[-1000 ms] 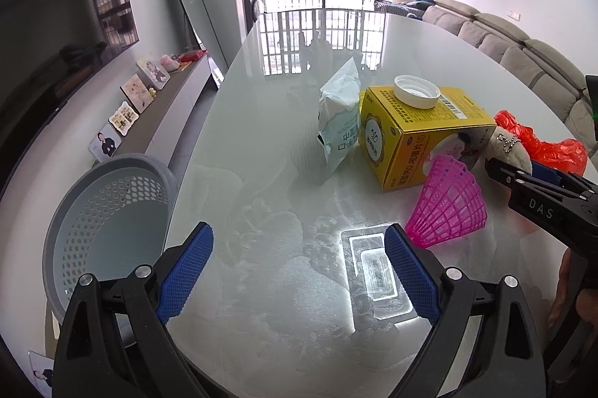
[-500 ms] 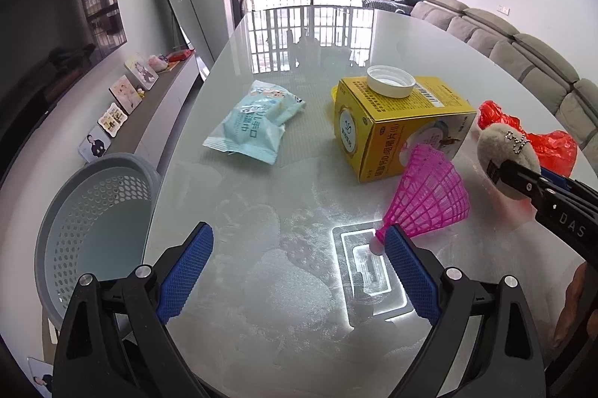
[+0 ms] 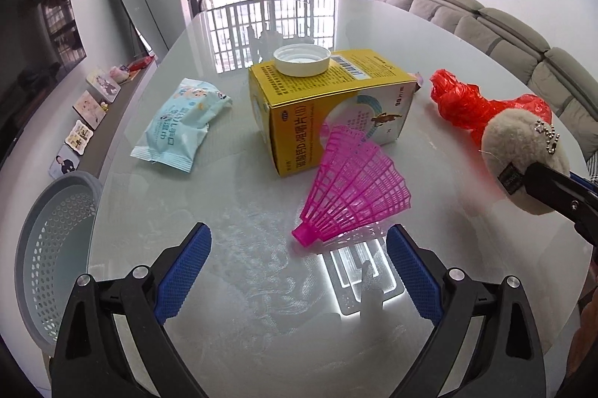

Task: Collect trash
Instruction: 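Grasp the beige plush with the right tool while the left tool grasps the pink shuttlecock, then carry the shuttlecock and plush with both tools over the grey basket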

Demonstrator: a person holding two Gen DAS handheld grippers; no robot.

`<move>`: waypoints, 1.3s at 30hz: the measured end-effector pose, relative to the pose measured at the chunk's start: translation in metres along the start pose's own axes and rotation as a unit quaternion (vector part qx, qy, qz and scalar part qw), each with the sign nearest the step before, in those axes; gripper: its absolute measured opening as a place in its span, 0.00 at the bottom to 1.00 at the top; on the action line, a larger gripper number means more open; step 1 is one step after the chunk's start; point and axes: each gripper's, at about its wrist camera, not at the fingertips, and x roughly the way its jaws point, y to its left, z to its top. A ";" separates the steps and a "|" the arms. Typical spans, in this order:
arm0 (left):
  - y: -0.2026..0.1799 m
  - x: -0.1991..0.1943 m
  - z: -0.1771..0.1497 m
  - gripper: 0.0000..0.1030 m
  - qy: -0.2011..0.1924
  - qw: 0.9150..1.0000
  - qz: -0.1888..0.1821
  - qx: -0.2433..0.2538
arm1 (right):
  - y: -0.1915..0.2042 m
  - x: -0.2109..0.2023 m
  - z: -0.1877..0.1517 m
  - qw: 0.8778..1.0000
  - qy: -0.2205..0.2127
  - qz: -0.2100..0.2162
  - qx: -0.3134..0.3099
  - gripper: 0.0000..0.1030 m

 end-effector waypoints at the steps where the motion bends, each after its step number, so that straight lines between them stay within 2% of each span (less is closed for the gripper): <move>1: -0.003 0.003 0.001 0.90 0.002 1.000 0.000 0.003 | -0.001 -0.002 -0.001 1.000 -0.001 0.001 0.001 0.43; 9: -0.020 0.026 0.012 0.90 0.023 0.999 -0.016 0.023 | -0.011 -0.007 -0.003 1.000 -0.003 0.008 0.014 0.43; 11: -0.022 0.025 0.015 0.89 0.018 0.999 -0.019 0.026 | -0.013 -0.007 -0.004 1.000 -0.001 0.008 0.017 0.43; 12: -0.023 0.024 0.016 0.84 0.014 0.999 -0.021 0.028 | -0.013 -0.006 -0.004 1.000 0.000 0.008 0.018 0.43; 13: -0.025 0.024 0.018 0.75 0.014 0.999 -0.024 0.031 | -0.014 -0.005 -0.004 1.000 0.001 0.008 0.019 0.43; 15: -0.029 0.026 0.018 0.65 0.021 0.999 -0.028 0.033 | -0.015 -0.005 -0.006 1.000 0.002 0.008 0.021 0.43; 21: -0.032 0.016 0.012 0.60 0.010 0.999 -0.032 0.029 | -0.013 -0.005 -0.005 1.000 0.003 0.007 0.021 0.43; 32: 0.008 -0.038 -0.005 0.59 -0.031 0.999 -0.015 -0.016 | 0.012 -0.007 -0.010 1.000 0.007 0.019 0.000 0.43; 39: 0.056 -0.063 -0.019 0.59 -0.051 0.996 0.037 -0.060 | 0.056 0.002 -0.012 0.998 0.016 0.054 -0.035 0.43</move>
